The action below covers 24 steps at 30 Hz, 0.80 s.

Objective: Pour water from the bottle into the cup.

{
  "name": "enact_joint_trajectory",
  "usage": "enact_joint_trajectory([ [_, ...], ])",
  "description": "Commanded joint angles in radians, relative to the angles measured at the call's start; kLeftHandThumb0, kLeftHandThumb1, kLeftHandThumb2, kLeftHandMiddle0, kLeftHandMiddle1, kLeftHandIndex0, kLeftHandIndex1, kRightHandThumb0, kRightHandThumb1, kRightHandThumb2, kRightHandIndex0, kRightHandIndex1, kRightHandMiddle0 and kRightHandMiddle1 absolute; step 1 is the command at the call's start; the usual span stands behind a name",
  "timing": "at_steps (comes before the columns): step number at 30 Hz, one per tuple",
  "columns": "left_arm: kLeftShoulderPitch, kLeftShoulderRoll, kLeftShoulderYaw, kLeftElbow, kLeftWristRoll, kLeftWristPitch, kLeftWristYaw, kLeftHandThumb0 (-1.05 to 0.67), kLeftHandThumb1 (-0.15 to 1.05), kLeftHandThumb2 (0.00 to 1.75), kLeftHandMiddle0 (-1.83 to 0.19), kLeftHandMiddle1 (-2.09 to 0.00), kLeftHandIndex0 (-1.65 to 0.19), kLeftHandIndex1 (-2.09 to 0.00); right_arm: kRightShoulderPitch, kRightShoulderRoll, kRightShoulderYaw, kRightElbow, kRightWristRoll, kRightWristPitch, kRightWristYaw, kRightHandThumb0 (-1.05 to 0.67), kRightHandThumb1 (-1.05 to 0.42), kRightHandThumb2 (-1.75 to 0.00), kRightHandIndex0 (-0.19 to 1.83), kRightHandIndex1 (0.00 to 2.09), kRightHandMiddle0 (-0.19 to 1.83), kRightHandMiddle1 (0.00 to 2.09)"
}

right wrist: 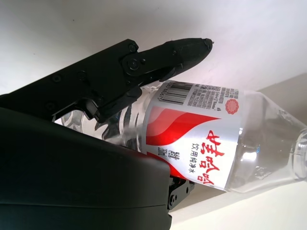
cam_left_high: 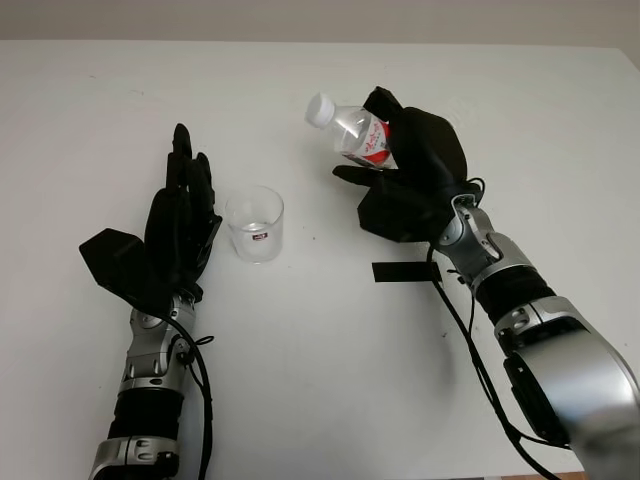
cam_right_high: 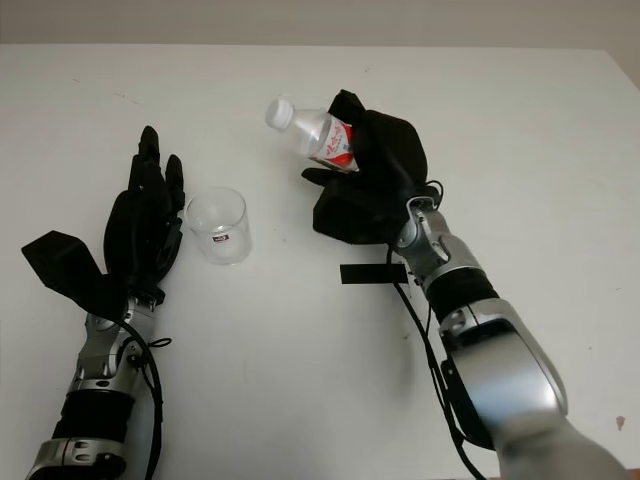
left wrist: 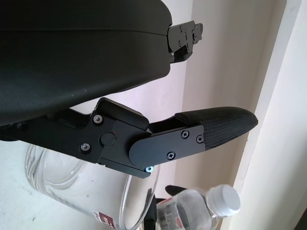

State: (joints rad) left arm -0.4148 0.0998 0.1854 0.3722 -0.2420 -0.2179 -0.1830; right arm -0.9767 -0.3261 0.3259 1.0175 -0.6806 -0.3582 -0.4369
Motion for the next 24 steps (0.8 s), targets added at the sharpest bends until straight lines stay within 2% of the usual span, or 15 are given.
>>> enact_joint_trajectory([
  [1,-0.011,-0.005,0.002,0.004,0.004,-0.012,0.005,-0.83,1.05,0.69,0.18,-0.05,0.19,-0.03,-0.044,0.000,0.017,0.013,-0.010,-0.015,-0.023,-0.43,-1.05,-0.26,1.37,2.09,1.01,2.09],
  [11,-0.010,-0.018,-0.001,0.006,0.007,-0.012,0.018,-0.82,1.05,0.69,0.16,-0.06,0.18,-0.05,-0.091,0.035,0.078,0.071,-0.038,-0.053,-0.142,-0.43,-1.05,-0.24,1.44,2.09,1.05,2.09],
  [24,-0.019,-0.031,-0.002,0.020,0.014,-0.023,0.030,-0.82,1.05,0.70,0.16,-0.06,0.18,-0.05,-0.163,0.014,0.200,0.122,-0.169,-0.081,-0.329,-0.42,-1.05,-0.24,1.49,2.09,1.07,2.09],
])
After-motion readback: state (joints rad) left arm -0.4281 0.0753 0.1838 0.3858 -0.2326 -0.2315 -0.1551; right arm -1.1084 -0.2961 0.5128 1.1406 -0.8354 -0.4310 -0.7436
